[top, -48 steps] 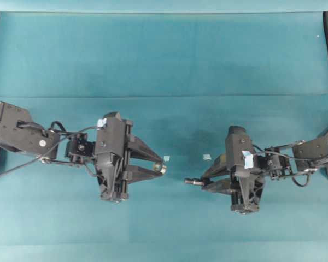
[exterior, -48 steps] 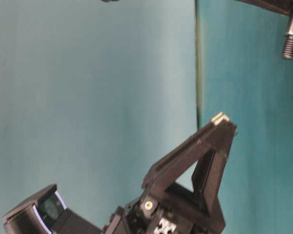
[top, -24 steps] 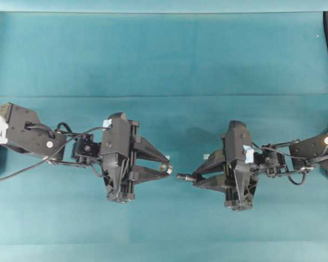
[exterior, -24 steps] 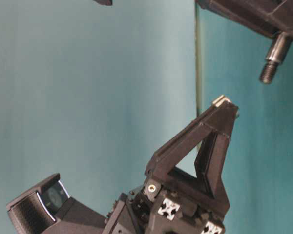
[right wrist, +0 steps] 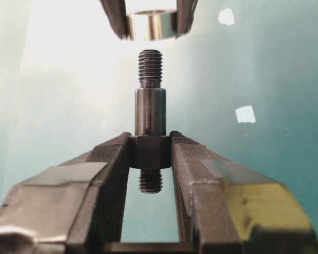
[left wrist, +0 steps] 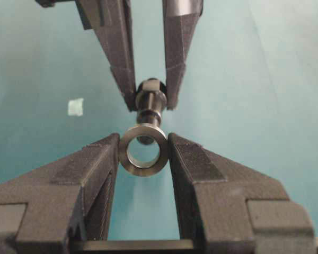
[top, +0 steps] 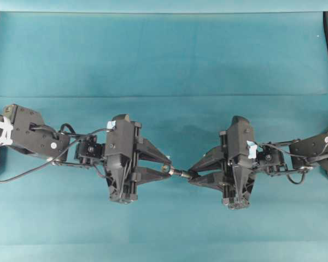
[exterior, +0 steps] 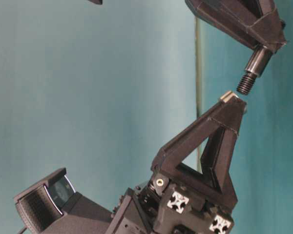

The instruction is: Insert the washer onto the shaft with both hands.

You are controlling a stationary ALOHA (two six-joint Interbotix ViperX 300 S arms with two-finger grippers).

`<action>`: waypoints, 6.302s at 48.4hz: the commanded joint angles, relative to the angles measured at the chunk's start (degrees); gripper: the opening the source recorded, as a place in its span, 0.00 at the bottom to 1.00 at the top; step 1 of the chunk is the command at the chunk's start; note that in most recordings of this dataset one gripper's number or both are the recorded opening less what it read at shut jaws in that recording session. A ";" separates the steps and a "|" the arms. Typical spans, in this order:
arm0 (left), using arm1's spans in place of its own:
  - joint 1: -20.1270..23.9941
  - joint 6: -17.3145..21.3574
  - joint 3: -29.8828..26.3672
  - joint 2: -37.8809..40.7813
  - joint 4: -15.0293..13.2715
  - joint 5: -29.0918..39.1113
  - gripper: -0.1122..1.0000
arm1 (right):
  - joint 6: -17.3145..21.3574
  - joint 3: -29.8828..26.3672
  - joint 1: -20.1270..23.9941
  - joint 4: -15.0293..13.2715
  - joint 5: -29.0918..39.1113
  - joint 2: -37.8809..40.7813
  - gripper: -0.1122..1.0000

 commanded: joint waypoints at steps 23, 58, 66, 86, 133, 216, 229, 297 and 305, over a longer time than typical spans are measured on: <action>-0.18 -0.09 -2.46 1.23 0.09 -0.26 0.43 | 0.44 -0.88 -0.09 0.09 -2.55 -0.35 0.10; -0.18 0.00 -4.04 2.72 0.09 -0.62 0.43 | 0.35 -1.58 -0.79 0.09 -2.64 0.00 0.10; -0.18 0.00 -4.04 2.81 0.09 -0.62 0.43 | 0.26 -1.67 -0.97 0.09 -2.81 0.00 0.10; -0.18 0.18 -5.27 3.60 0.09 -0.09 0.43 | 0.26 -1.67 -1.05 0.09 -3.25 0.09 0.10; -0.09 0.35 -7.91 5.71 0.09 2.37 0.43 | -0.09 -1.67 -1.32 0.09 -2.90 0.18 0.10; 1.85 1.32 3.43 -14.77 0.09 17.84 0.93 | -0.18 -1.58 -1.23 0.09 -1.85 0.18 0.10; 1.93 1.32 7.21 -19.51 0.09 17.93 0.93 | -0.18 -1.58 -1.32 0.00 -1.85 0.18 0.10; 1.93 1.23 8.09 -20.04 0.18 17.93 0.93 | -0.18 -1.67 -1.23 0.00 -1.41 0.35 0.10; 1.93 1.14 8.09 -20.04 0.09 17.93 0.93 | -0.18 -1.67 -1.32 0.00 -1.41 0.35 0.10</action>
